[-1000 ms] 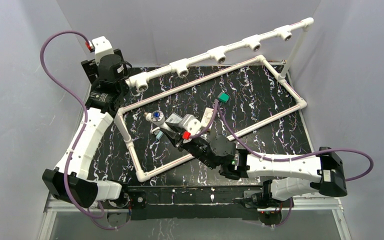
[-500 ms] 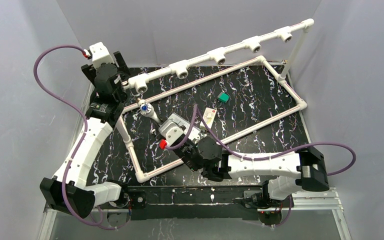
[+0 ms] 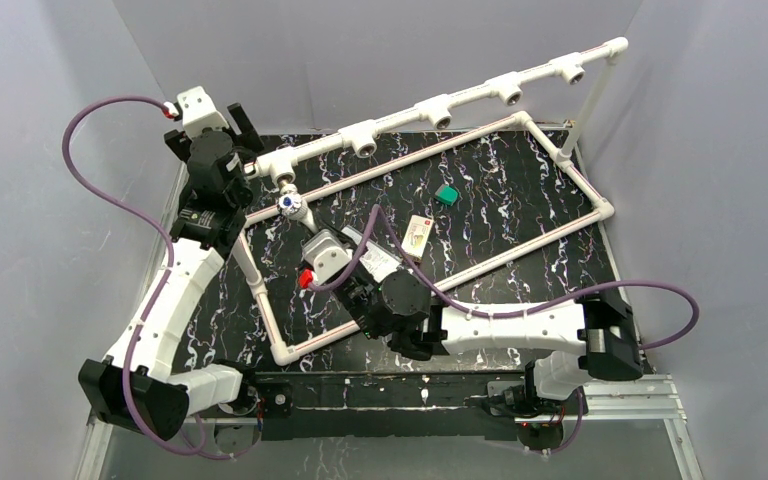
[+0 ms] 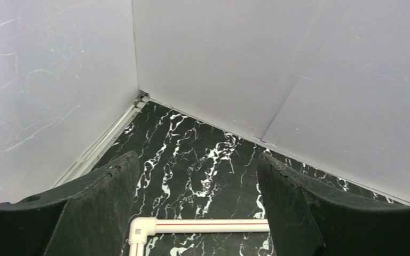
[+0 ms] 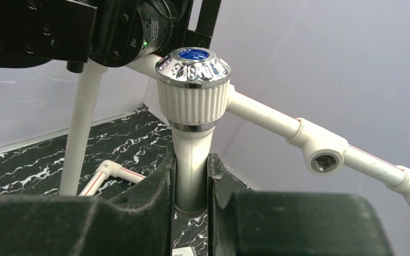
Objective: Install the water faucets
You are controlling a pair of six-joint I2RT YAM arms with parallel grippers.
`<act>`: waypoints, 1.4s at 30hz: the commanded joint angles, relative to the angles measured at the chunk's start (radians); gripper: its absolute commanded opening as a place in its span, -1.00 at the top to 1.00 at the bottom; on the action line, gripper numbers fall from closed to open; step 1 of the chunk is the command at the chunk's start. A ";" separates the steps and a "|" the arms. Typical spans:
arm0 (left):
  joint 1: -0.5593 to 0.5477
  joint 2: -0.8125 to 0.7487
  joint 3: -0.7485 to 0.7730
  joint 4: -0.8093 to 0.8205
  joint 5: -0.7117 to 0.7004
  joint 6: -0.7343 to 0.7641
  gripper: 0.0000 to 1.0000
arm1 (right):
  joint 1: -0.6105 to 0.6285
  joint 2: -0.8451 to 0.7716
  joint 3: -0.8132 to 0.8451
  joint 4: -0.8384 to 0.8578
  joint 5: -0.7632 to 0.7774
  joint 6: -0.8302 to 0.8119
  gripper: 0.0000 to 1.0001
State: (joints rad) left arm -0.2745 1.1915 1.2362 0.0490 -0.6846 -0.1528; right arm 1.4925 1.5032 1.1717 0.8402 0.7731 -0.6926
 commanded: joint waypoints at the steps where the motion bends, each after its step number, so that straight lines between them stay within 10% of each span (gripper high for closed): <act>1: 0.012 0.041 -0.111 -0.261 0.010 -0.060 -0.56 | 0.004 0.018 0.068 0.060 0.066 -0.010 0.97; 42: 0.011 0.024 -0.143 -0.279 0.051 -0.091 -0.55 | 0.002 0.174 0.210 0.104 0.171 -0.099 0.97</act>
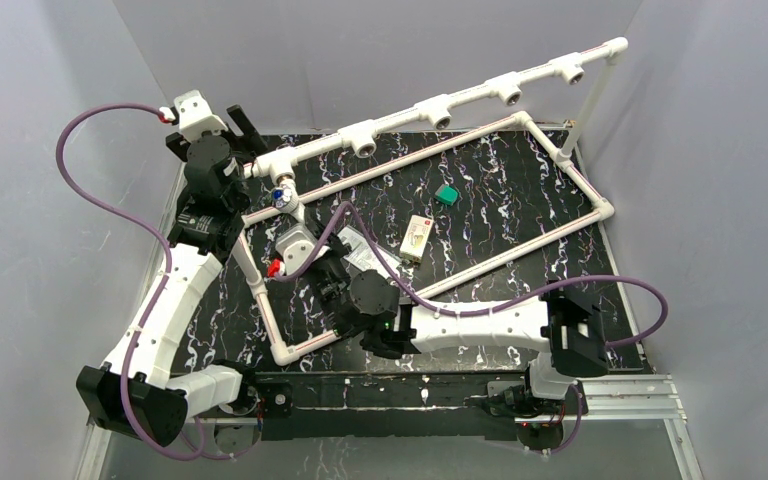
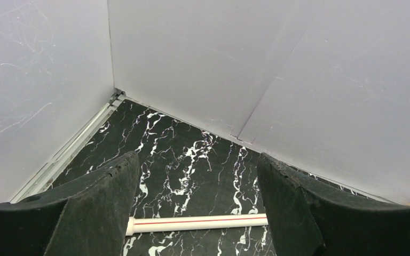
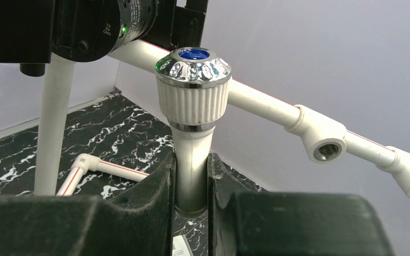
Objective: Install the water faucets
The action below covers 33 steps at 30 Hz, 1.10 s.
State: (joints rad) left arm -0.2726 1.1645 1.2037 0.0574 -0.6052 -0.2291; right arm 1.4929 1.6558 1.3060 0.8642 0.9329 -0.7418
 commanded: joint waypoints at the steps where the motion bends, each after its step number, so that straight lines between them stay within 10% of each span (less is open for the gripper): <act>1: 0.010 0.049 -0.112 -0.289 -0.031 -0.015 -0.55 | 0.001 0.027 0.083 0.074 0.013 -0.054 0.97; 14: 0.010 0.044 -0.122 -0.287 -0.021 -0.016 -0.56 | -0.002 0.095 0.154 -0.068 0.017 -0.172 0.97; 33: 0.009 0.051 -0.122 -0.289 -0.006 -0.016 -0.55 | -0.104 -0.023 0.068 -0.214 0.090 0.561 0.97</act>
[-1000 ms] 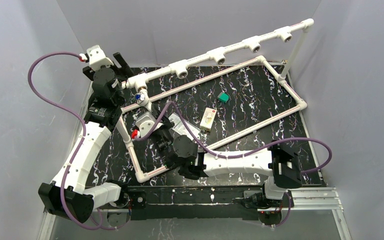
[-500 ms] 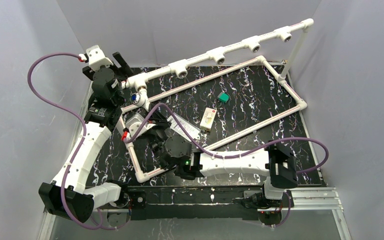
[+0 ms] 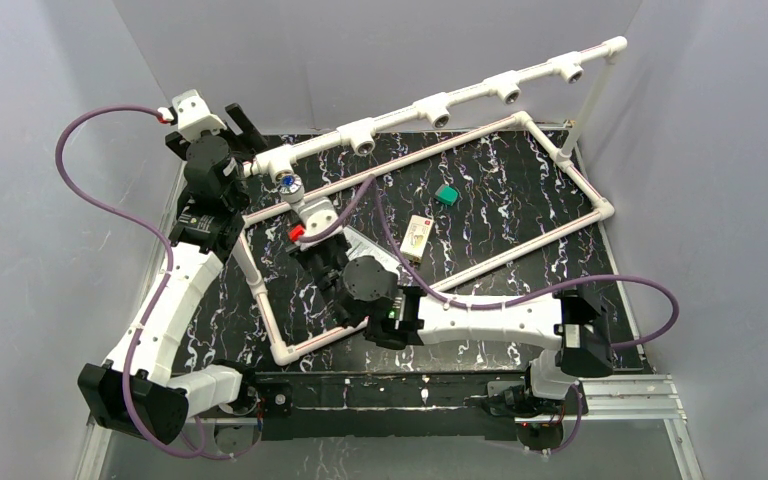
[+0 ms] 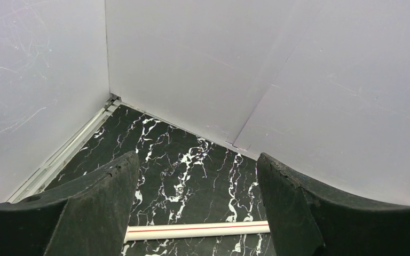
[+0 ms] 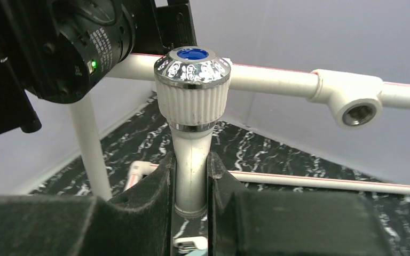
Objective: Install the water faucets
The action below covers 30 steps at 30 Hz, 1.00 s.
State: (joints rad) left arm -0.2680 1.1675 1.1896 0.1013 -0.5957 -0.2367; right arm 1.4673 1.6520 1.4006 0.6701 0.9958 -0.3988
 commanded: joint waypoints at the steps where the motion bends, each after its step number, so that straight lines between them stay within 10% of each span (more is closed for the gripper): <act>1: 0.006 0.049 -0.107 -0.332 -0.016 -0.009 -0.55 | -0.078 -0.020 -0.033 -0.014 0.031 0.241 0.97; 30: 0.006 0.046 -0.120 -0.330 -0.005 -0.016 -0.55 | -0.025 0.149 0.048 0.235 0.145 0.097 0.97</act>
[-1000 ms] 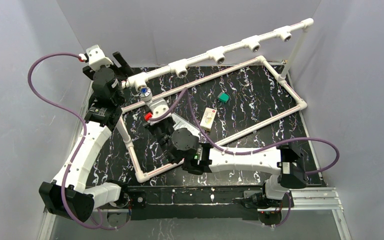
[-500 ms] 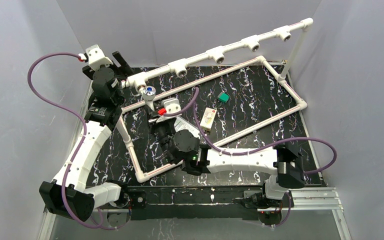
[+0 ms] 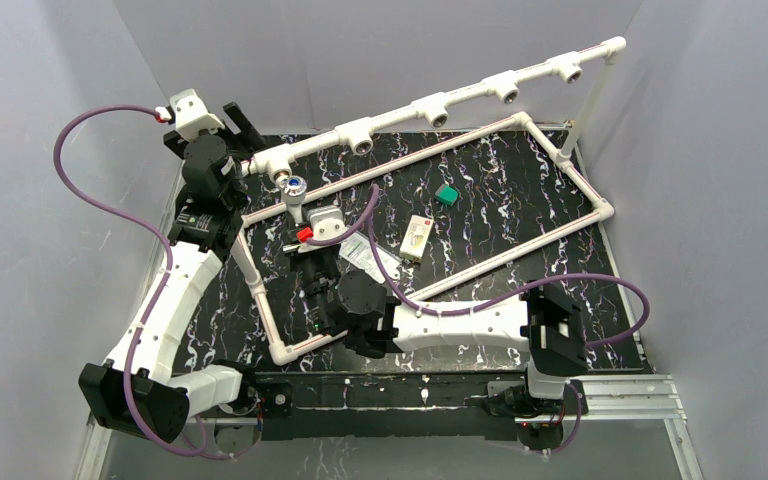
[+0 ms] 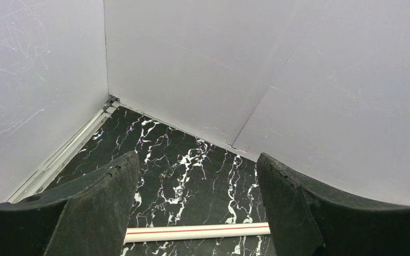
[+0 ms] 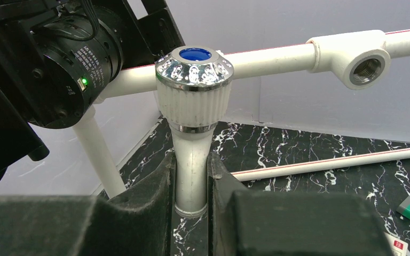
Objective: Install the water faucets
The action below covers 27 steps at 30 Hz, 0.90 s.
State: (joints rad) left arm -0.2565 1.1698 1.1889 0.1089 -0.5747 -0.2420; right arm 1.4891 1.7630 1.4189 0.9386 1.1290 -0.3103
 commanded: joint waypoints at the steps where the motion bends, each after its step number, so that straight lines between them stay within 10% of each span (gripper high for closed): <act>1: -0.007 0.044 -0.120 -0.337 -0.027 -0.011 -0.55 | -0.046 0.032 0.029 -0.039 0.014 0.027 0.97; 13: -0.006 0.042 -0.114 -0.347 -0.017 -0.020 -0.55 | -0.051 -0.012 0.007 -0.212 0.103 0.542 0.97; 27: -0.006 0.019 -0.126 -0.354 -0.003 -0.022 -0.54 | -0.096 -0.073 -0.002 -0.693 -0.009 1.502 0.97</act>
State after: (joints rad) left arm -0.2535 1.1526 1.1797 0.1017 -0.5564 -0.2470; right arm 1.4708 1.6627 1.4380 0.4671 1.1561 0.6601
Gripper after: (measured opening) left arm 0.772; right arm 0.278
